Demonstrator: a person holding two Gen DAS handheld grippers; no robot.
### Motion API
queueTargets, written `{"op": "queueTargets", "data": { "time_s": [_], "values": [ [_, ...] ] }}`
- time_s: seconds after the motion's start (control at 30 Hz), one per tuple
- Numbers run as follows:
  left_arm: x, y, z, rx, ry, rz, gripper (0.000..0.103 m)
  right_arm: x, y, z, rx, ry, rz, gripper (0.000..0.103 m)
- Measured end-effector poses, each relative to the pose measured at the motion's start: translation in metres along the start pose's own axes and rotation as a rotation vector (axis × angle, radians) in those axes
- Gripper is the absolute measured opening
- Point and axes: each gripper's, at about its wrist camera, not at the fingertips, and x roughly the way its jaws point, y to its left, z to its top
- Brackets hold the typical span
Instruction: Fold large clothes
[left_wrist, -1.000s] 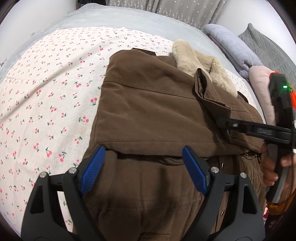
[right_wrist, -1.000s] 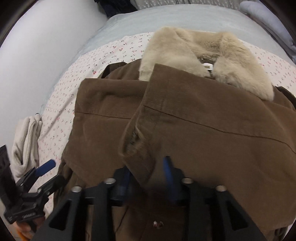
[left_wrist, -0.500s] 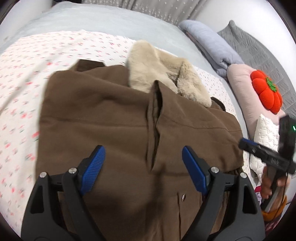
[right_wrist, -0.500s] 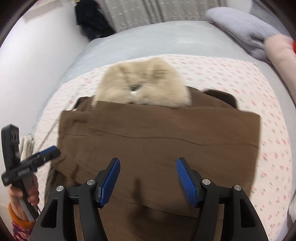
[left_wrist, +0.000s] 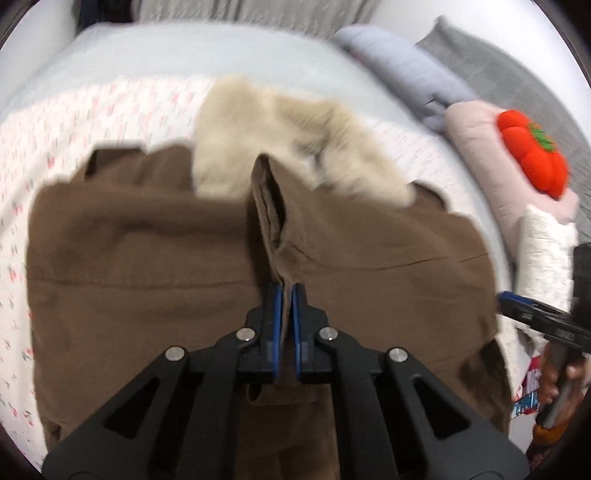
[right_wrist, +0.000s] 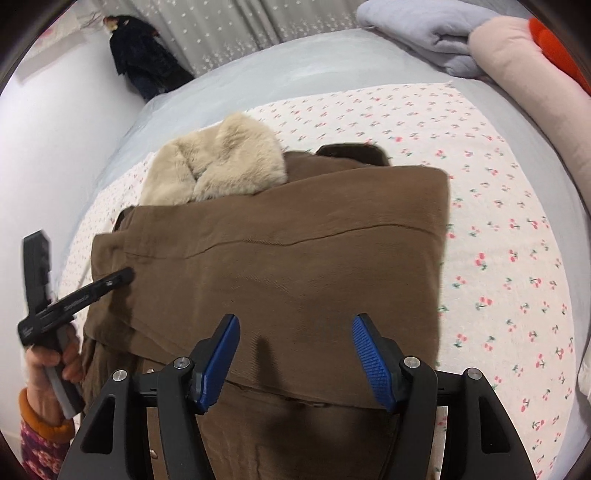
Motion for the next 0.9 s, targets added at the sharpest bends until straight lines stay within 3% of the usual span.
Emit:
{"op": "queueTargets", "data": {
  "time_s": [0.17, 0.3, 0.47, 0.6, 0.73, 0.8, 0.87, 0.9],
  "values": [
    [-0.067, -0.014, 0.010, 0.042, -0.140, -0.063, 0.006, -0.007, -0.021, 0.000, 0.059, -0.021, -0.006, 0.065],
    [-0.087, 0.003, 0.007, 0.036, -0.172, -0.039, 0.006, -0.010, -0.027, -0.001, 0.072, -0.038, -0.015, 0.065],
    [-0.053, 0.052, -0.023, -0.088, -0.082, 0.023, 0.007, -0.002, -0.034, -0.004, 0.068, -0.054, -0.058, 0.065],
    [-0.008, 0.064, -0.048, -0.103, 0.023, 0.069, 0.011, 0.013, -0.047, -0.002, 0.096, -0.041, -0.058, 0.065],
    [-0.004, 0.062, -0.052, -0.101, -0.003, 0.067, 0.011, 0.029, -0.071, 0.001, 0.211, -0.027, 0.054, 0.065],
    [-0.004, 0.063, -0.048, -0.112, -0.010, 0.068, 0.011, 0.039, -0.079, 0.003, 0.257, -0.027, 0.126, 0.053],
    [-0.005, 0.060, -0.045, -0.104, -0.012, 0.069, 0.010, 0.050, -0.077, 0.005, 0.253, -0.006, 0.139, 0.014],
    [-0.008, 0.056, -0.044, -0.088, -0.026, 0.061, 0.009, 0.049, -0.075, 0.005, 0.238, -0.016, 0.123, 0.013]
  ]
}}
